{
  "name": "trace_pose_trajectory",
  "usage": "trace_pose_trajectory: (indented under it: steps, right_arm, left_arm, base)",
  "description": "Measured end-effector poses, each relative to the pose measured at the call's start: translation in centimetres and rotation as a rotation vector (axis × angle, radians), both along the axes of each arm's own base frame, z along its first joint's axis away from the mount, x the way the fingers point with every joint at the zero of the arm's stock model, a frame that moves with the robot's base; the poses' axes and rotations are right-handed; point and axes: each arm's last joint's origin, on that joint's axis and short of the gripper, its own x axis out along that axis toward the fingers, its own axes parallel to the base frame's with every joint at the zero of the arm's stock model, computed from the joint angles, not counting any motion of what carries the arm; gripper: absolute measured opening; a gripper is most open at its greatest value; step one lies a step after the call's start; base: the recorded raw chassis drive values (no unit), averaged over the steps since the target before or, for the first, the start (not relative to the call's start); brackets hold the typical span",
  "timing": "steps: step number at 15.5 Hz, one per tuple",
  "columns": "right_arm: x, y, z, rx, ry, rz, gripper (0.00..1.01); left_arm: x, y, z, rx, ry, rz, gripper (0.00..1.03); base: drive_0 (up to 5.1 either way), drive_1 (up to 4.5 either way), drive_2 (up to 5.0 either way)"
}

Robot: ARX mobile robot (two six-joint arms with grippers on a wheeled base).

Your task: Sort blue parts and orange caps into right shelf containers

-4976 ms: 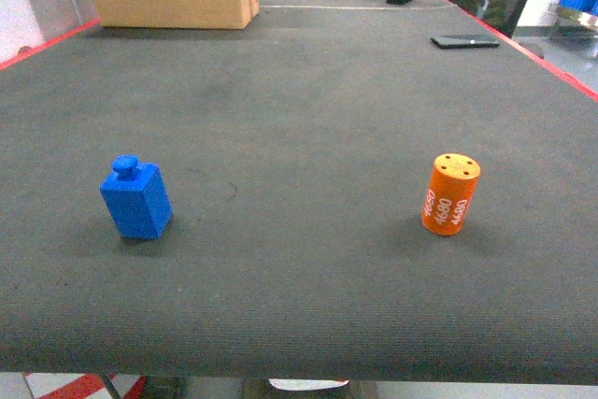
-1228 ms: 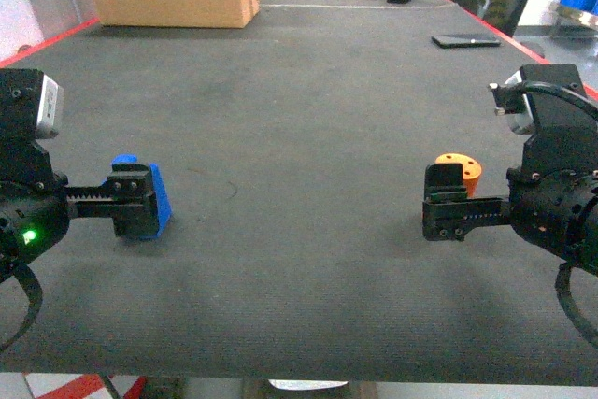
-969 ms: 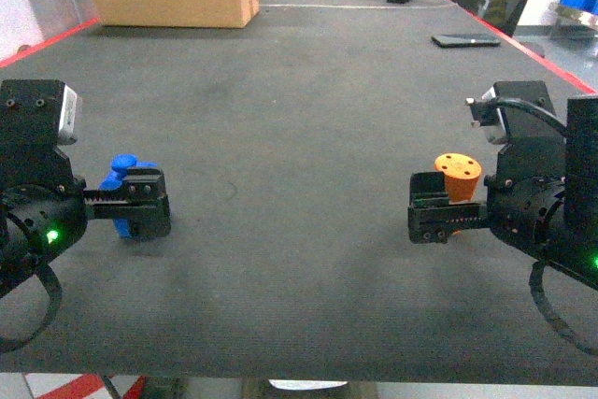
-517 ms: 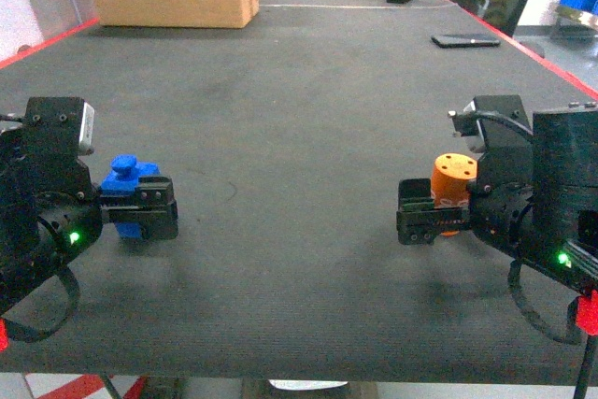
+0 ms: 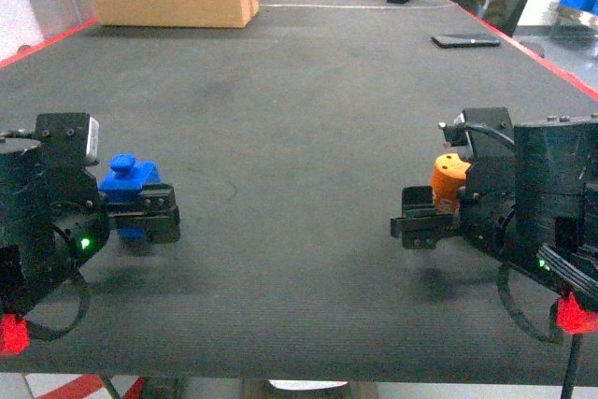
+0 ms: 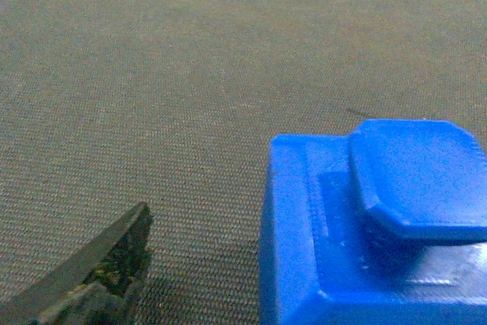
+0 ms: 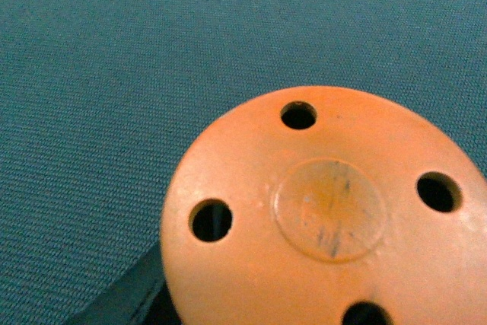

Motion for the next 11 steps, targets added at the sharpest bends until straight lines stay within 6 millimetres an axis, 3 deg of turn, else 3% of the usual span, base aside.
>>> trace_pose_trajectory:
  steps: [3,5,8,11]
  right_arm:
    - [0.1,0.2,0.1,-0.01,-0.005,-0.001,0.46]
    - [0.1,0.3,0.1,-0.015,-0.004,-0.007,0.45]
    - [0.1,0.3,0.2,-0.016,-0.006,-0.011,0.45]
    - [-1.3,-0.2,2.6,-0.003,-0.068,-0.023,0.45]
  left_arm:
    - [0.1,0.0,0.0,-0.004,-0.004,-0.003,0.63]
    - [0.1,0.2,0.1,-0.005,-0.004,-0.001,0.44]
    - [0.1,0.2,0.1,-0.005,-0.003,0.002,0.42]
    - [-2.7,1.3,1.8,-0.005,-0.028,0.064,0.42]
  base:
    - [0.0,0.0,0.0]
    - [0.0,0.0,0.0]
    - [0.0,0.0,0.0]
    - [0.0,0.0,0.0]
